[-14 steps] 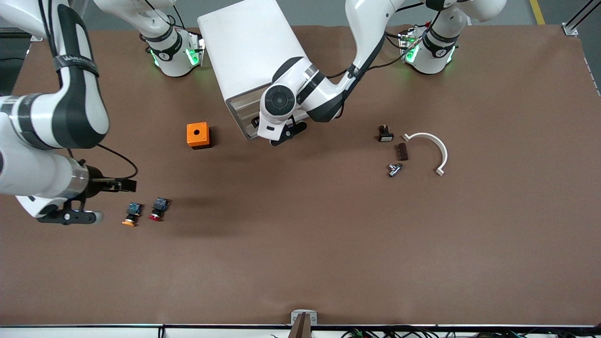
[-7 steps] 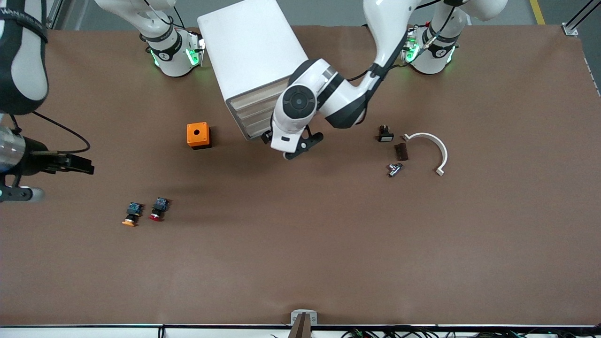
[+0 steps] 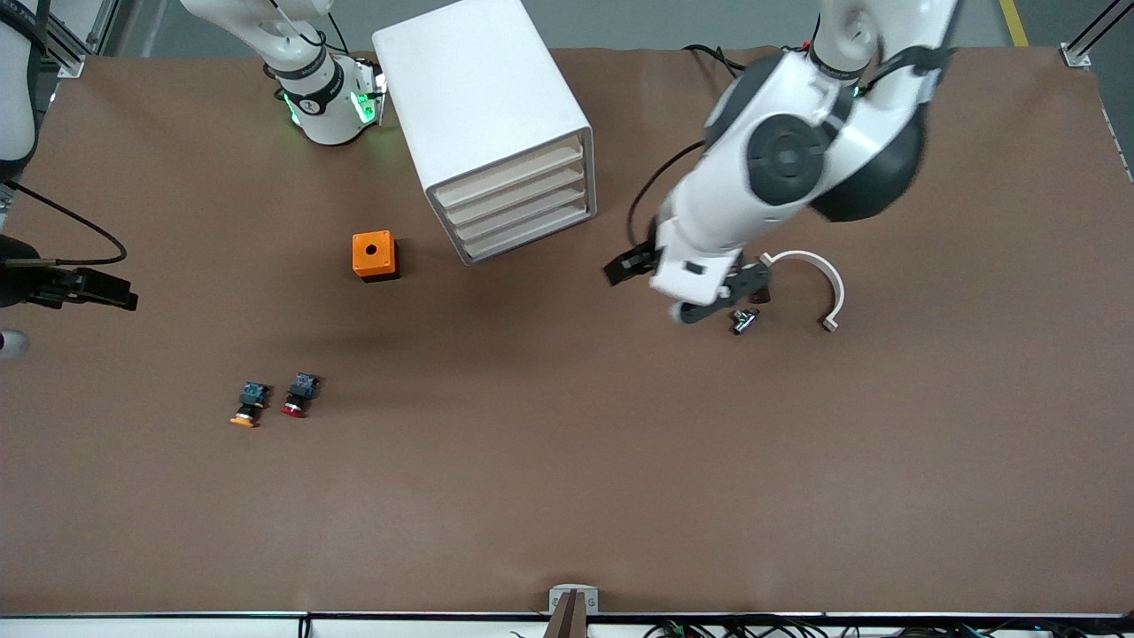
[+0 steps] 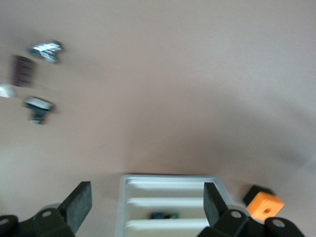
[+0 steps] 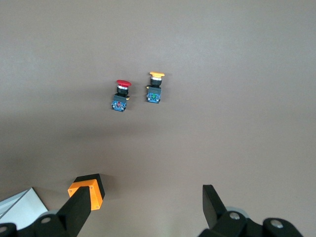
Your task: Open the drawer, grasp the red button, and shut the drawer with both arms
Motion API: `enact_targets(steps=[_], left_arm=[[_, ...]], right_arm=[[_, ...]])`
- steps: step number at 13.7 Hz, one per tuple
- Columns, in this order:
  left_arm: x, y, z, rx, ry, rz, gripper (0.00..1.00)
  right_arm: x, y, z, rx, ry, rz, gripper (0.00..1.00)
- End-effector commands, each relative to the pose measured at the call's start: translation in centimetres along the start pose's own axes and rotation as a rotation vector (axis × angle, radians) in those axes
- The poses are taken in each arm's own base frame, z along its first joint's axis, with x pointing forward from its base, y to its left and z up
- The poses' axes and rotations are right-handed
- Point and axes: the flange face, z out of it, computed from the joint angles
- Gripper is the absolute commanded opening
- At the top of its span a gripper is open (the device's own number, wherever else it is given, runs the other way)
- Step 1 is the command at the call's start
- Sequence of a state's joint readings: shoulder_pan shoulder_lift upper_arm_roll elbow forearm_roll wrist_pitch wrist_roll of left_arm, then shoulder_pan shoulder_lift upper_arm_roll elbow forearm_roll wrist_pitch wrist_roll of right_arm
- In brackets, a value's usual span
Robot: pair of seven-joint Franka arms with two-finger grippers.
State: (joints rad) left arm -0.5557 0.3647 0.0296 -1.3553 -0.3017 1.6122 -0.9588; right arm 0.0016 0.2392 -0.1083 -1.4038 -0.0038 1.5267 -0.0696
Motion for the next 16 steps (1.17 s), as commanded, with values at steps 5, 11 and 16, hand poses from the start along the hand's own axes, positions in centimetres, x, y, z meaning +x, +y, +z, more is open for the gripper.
enact_targets(steps=[5, 11, 16], left_arm=[[7.1, -11.2, -7.0, 0.085, 0.045, 0.191, 0.99], [9.8, -18.8, -11.3, 0.164, 0.065, 0.248, 0.99], [11.9, -23.5, -13.8, 0.162, 0.087, 0.276, 0.99]], right_arm=[[-0.6, 0.6, -2.7, -0.011, 0.046, 0.001, 1.00], [-4.8, 1.5, -6.8, 0.044, 0.079, 0.006, 1.00], [-7.7, 1.4, -5.7, 0.051, 0.080, -0.029, 1.00]])
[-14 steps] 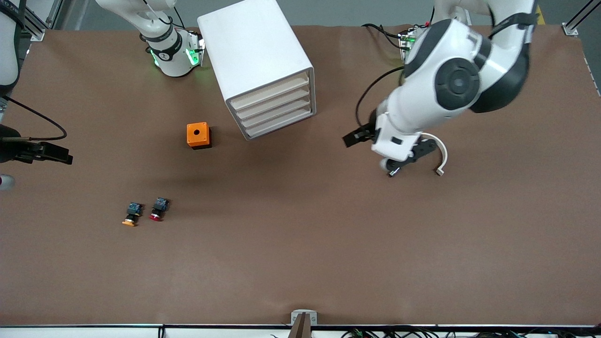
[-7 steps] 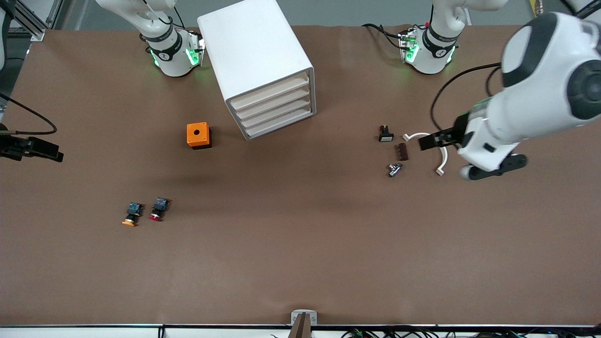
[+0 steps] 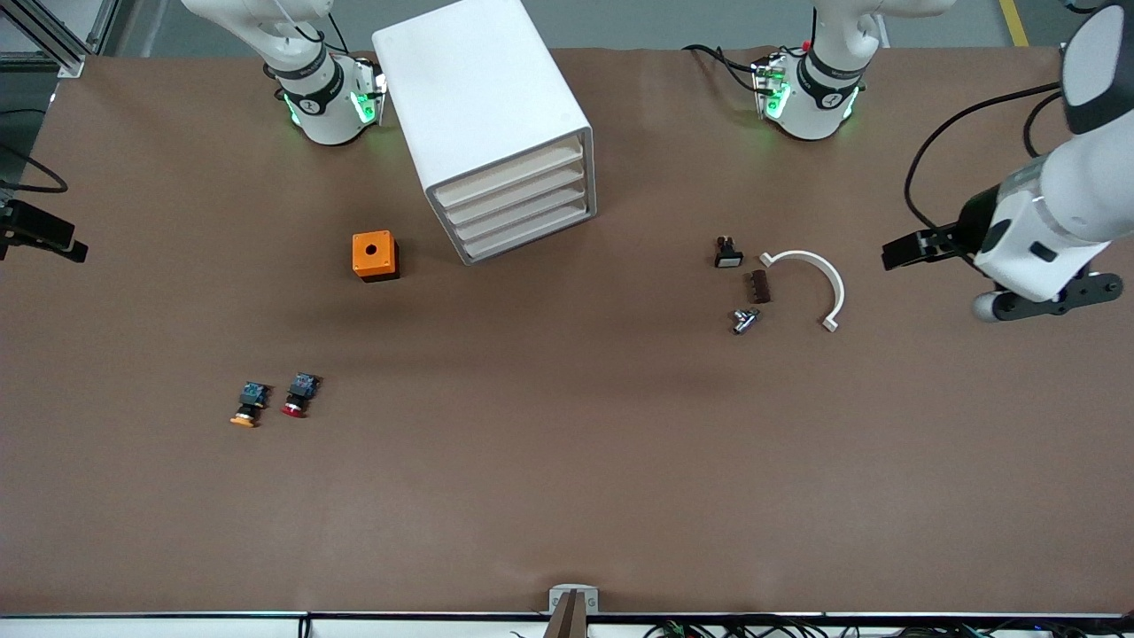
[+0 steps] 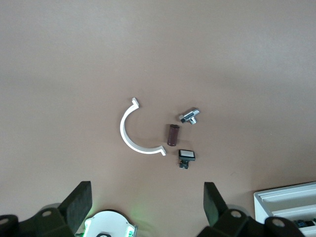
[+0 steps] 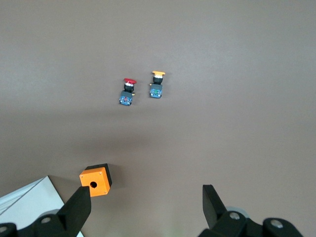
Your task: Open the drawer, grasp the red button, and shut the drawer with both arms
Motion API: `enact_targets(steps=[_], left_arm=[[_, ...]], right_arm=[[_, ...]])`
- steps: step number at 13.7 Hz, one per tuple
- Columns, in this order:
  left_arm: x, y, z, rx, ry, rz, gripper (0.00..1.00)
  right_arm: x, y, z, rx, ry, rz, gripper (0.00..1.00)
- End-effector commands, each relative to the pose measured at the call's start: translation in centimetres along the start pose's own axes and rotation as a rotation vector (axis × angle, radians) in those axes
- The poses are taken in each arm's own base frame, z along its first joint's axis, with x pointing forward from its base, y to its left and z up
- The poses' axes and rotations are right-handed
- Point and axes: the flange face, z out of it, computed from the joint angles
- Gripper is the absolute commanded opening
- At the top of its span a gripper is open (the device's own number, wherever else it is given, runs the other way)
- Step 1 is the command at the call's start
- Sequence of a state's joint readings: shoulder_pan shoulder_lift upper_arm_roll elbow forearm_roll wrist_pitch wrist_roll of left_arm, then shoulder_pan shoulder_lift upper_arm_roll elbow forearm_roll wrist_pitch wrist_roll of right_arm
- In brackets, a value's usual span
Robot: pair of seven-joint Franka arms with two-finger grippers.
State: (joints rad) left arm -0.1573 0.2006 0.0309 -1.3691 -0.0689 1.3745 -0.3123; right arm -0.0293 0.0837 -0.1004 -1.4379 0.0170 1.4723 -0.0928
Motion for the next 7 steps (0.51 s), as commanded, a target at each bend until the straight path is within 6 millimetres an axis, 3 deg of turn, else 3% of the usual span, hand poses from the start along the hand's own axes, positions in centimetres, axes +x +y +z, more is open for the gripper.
enact_targets(steps=[1, 7], left_arm=[[-0.3, -2.3, -0.3, 0.019, 0.003, 0.006, 0.99], [1.3, -4.2, -0.3, 0.002, 0.048, 0.046, 0.99]], right_arm=[[-2.7, 0.0, 0.8, 0.019, 0.023, -0.035, 1.00], [-3.8, -1.9, 0.3, 0.007, 0.040, -0.073, 1.00]])
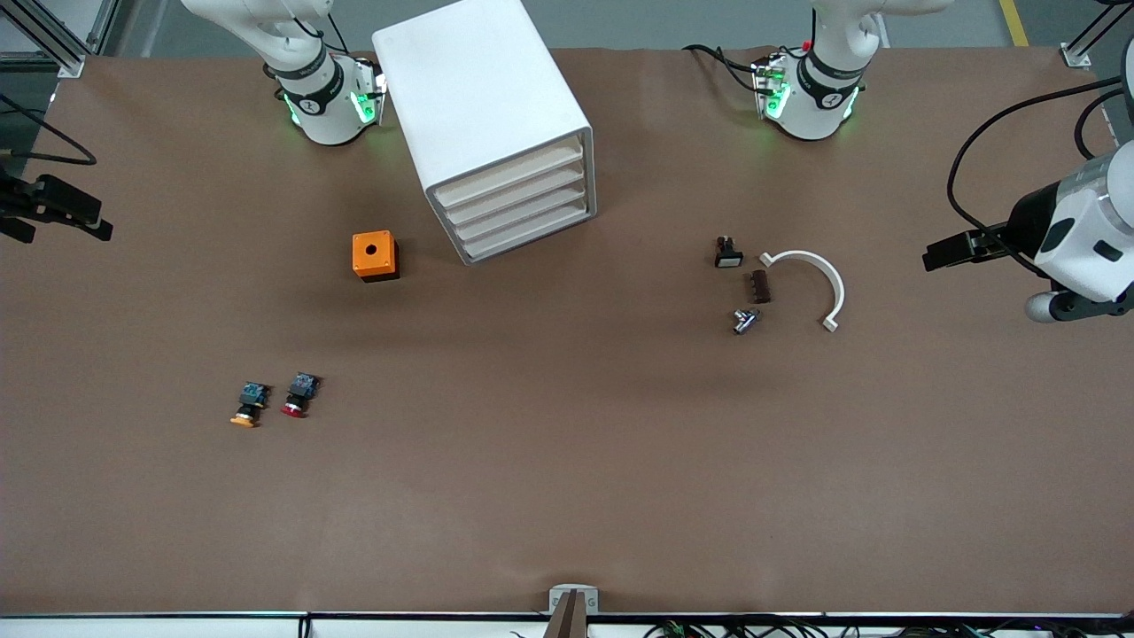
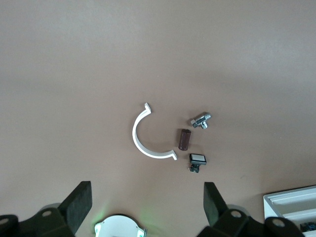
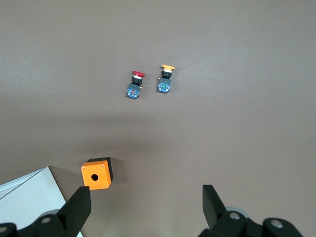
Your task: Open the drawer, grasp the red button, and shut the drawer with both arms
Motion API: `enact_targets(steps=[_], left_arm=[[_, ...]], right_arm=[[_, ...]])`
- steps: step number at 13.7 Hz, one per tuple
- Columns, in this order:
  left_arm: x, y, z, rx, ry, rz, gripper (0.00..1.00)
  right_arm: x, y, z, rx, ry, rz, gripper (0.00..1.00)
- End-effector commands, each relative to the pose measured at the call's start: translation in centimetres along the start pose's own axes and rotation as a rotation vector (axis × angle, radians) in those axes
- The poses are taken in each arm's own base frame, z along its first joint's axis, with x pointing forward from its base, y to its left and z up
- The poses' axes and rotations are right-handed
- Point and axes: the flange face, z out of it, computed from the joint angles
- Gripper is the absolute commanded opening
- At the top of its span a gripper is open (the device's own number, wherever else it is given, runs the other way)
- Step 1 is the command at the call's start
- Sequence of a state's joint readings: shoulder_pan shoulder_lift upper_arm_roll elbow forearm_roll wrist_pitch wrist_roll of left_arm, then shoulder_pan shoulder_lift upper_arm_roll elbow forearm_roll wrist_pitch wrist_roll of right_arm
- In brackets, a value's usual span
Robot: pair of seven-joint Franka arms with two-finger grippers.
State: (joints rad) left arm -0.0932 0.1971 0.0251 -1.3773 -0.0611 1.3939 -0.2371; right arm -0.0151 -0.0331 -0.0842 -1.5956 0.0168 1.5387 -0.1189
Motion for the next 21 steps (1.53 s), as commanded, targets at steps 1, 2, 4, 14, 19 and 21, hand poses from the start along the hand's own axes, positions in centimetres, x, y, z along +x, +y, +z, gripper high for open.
enact_targets(steps=[1, 2, 4, 14, 19, 21], left_arm=[[0.4, -0.8, 0.1, 0.004, 0.043, 0.036, 0.99], [0.7, -1.0, 0.3, -0.003, 0.054, 0.033, 0.99], [1.0, -1.0, 1.1, -0.006, 0.066, 0.033, 0.99], [-5.2, -0.4, 0.5, -0.006, 0.154, 0.062, 0.99], [-5.5, 0.2, -0.6, 0.022, 0.179, 0.118, 0.99], [-5.5, 0.4, -1.0, 0.022, 0.188, 0.123, 0.99]], right_arm=[[-0.9, -0.5, -0.1, 0.000, 0.013, -0.019, 1.00], [-0.9, -0.5, -0.2, 0.000, 0.016, -0.019, 1.00], [-1.2, 0.0, -0.4, 0.000, 0.018, -0.010, 1.00], [-1.9, 0.2, -0.3, 0.003, 0.015, -0.005, 1.00], [-1.9, 0.1, -0.2, 0.003, 0.013, -0.005, 1.00], [-1.8, 0.0, -0.3, 0.002, 0.018, -0.010, 1.00]])
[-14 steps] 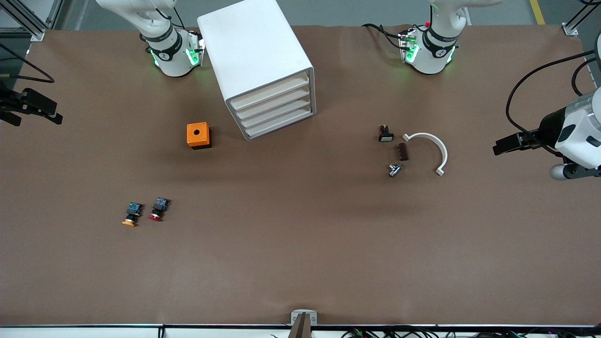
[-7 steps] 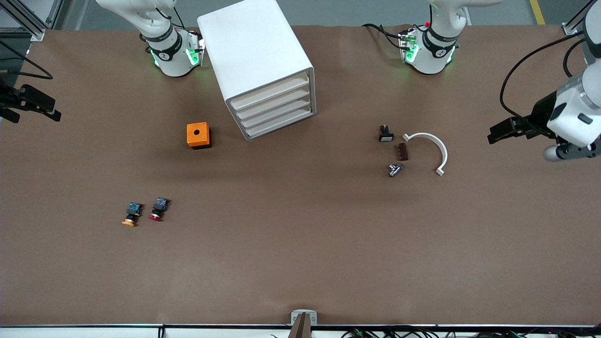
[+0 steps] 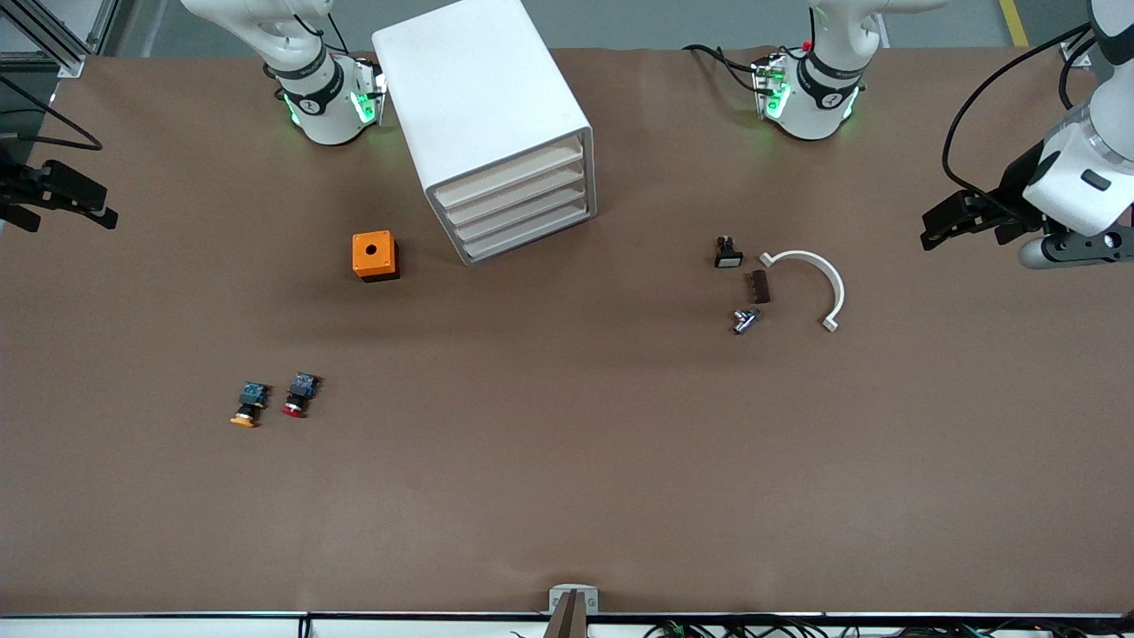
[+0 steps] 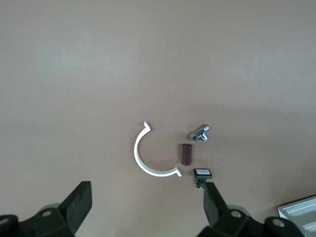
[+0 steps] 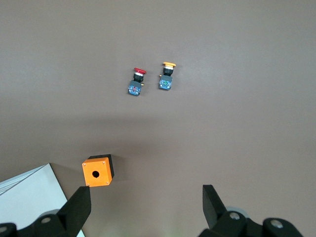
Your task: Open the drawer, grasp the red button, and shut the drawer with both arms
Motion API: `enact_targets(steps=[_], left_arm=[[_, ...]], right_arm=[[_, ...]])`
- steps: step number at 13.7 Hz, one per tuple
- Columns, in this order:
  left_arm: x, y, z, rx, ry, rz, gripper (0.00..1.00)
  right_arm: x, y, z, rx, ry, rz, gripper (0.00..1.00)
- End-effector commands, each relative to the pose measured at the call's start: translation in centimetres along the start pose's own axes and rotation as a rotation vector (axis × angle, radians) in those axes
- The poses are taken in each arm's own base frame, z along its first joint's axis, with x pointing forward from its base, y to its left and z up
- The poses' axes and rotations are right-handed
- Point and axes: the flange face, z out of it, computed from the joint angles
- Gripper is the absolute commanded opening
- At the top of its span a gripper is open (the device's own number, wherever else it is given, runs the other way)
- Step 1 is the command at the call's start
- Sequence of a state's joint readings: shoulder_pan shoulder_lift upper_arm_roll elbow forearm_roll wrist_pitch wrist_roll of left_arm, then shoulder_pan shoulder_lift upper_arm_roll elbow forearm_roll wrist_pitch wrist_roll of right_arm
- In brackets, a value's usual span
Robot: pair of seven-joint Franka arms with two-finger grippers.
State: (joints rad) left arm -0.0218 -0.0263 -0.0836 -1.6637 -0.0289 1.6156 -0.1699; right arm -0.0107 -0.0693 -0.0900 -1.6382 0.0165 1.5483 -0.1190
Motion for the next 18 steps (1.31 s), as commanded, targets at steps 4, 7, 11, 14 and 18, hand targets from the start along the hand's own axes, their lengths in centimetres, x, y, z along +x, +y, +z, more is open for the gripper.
enact_targets(steps=[4, 7, 11, 14, 18], left_arm=[[0.2, 0.4, -1.3, 0.017, 0.040, 0.031, 0.99], [1.0, 0.3, -2.9, 0.003, 0.069, 0.021, 0.99], [1.0, 0.3, -3.9, 0.001, 0.089, 0.021, 0.99], [1.1, -0.1, -3.9, -0.001, 0.084, 0.013, 0.99], [1.1, 0.1, -3.8, 0.000, 0.083, 0.013, 0.99]], right_arm=[[-0.8, 0.1, -0.3, -0.001, 0.014, -0.007, 1.00], [-0.7, -0.1, -0.1, 0.000, 0.011, -0.011, 1.00], [-0.7, 0.1, -0.2, 0.001, 0.013, -0.008, 1.00], [-0.7, 0.1, -0.2, 0.000, 0.013, -0.008, 1.00], [-0.7, 0.1, -0.1, 0.001, 0.010, -0.007, 1.00]])
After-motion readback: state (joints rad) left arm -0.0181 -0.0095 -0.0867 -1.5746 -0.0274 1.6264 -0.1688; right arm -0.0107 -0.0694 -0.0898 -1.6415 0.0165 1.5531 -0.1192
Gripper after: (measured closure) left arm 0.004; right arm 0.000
